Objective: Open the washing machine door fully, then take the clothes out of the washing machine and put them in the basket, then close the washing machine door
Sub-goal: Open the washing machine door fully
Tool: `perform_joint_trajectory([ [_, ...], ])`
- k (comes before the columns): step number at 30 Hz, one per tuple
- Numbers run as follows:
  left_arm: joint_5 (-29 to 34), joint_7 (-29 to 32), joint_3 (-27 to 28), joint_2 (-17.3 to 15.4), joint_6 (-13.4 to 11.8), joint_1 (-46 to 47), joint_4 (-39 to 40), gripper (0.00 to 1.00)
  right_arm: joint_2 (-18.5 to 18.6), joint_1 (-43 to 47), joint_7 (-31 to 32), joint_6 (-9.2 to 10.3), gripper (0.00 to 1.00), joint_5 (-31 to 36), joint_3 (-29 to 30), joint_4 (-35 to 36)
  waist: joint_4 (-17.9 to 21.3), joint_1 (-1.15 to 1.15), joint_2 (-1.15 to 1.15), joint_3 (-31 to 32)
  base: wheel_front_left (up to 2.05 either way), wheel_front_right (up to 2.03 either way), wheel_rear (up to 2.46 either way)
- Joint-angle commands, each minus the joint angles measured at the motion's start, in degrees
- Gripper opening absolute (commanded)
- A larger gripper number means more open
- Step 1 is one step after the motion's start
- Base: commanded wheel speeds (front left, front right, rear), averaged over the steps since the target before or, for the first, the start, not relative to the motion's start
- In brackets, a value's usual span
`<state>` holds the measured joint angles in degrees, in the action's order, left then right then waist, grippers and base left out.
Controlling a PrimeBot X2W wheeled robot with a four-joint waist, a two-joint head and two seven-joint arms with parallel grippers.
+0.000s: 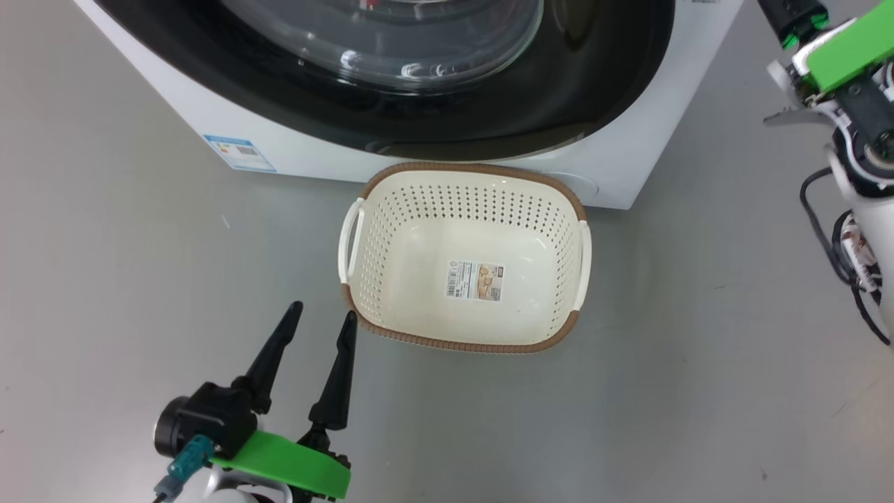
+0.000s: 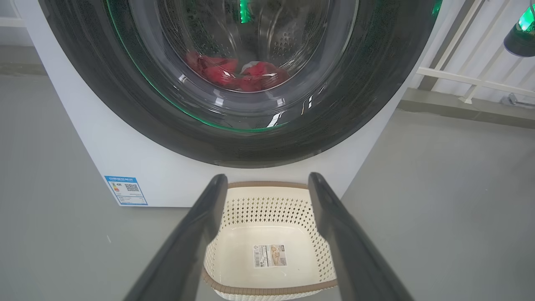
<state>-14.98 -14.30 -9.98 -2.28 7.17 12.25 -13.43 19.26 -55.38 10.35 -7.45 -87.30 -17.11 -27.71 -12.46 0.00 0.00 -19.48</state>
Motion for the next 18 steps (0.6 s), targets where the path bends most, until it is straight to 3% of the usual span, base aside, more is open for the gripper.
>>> perform_joint_trajectory([
  [1,-0.34,-0.7,1.51,-0.73,0.32,1.31,1.01,1.0,0.21,-1.8,1.2,-0.03,0.0,-1.23,-0.07,0.85,-0.52,0.0,0.0,-0.72,0.0,0.0,0.0],
  [18,-1.65,-0.7,-0.07,-0.63,0.32,3.59,0.9,1.0,1.09,-12.23,18.79,-0.03,0.0,-8.66,-0.33,-11.73,-3.0,0.0,0.0,-4.88,0.0,0.0,0.0],
])
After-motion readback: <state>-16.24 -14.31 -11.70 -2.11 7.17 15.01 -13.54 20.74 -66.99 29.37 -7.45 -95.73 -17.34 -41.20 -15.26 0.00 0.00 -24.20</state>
